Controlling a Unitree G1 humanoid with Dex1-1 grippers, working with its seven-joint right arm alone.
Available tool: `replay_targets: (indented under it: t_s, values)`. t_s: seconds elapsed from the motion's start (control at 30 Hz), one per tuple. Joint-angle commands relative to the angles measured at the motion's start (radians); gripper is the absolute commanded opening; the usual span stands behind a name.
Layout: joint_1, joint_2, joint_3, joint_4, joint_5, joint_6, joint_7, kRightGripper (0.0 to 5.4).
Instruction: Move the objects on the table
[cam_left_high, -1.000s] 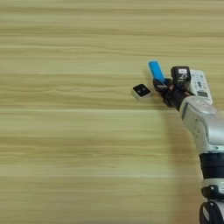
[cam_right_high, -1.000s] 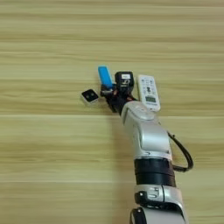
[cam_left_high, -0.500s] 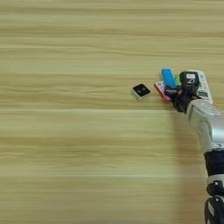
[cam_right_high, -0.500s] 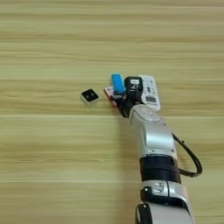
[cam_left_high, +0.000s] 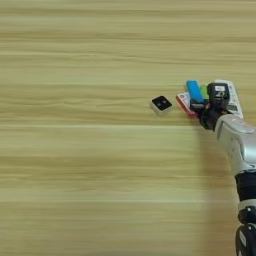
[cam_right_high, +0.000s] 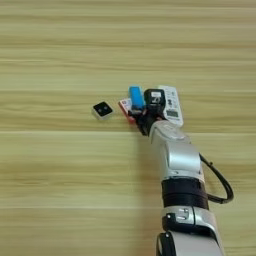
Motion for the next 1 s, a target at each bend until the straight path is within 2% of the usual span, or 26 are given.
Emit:
replay_targets:
  t_s: [0.03,0.07,0.1,0.2,0.73,1.0]
  values:
    - [-0.074,-0.039,0.006,-0.034,-0.002,-0.023,0.009,1.42]
    - [-0.073,-0.040,0.008,-0.035,-0.003,-0.023,0.009,1.42]
    - [-0.073,-0.040,0.009,-0.034,-0.004,-0.023,0.010,1.71]
    - [-0.072,-0.041,0.013,-0.033,-0.007,-0.025,0.011,2.09]
    - [-0.070,-0.039,0.018,-0.040,-0.010,-0.040,0.006,3.97]
    - [-0.081,-0.031,0.002,-0.033,0.012,-0.055,0.014,4.96]
